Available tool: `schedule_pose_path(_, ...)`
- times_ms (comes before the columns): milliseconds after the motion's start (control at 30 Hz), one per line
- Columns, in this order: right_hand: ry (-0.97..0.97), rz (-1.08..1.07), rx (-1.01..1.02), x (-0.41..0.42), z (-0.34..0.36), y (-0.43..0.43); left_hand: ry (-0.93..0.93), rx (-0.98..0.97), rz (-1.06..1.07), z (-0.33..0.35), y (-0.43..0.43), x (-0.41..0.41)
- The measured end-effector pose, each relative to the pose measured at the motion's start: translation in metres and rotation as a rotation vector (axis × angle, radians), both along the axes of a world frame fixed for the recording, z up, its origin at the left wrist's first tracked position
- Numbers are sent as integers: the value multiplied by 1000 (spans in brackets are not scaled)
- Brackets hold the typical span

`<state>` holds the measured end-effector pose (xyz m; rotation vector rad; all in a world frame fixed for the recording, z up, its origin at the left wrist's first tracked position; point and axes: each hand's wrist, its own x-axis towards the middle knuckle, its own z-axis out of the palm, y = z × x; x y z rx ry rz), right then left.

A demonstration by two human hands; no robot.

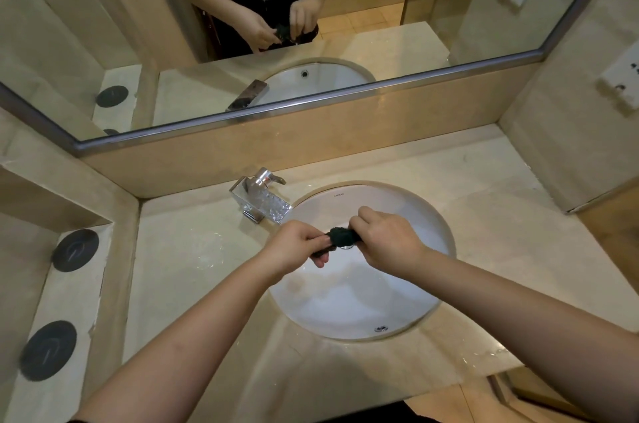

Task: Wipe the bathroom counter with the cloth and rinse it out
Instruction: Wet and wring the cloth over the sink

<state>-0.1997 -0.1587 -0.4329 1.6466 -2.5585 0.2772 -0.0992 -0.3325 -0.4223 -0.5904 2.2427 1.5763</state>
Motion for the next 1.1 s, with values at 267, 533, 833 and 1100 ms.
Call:
schedule_pose_path(267,160,48,-50,3,-17,3,-189,459,167,-16,6,16)
schedule_pose_path(533,-101,-85,8,22,-26,14,-18,89,50,-26,-10,12)
schedule_pose_path(833,-611,-510,-93,72,-25,52,120,130,-103,-32,23,-6)
schedule_pose_path(1100,-756,-663,-113,36,-46,126,163,-165,-416,-46,90,-59)
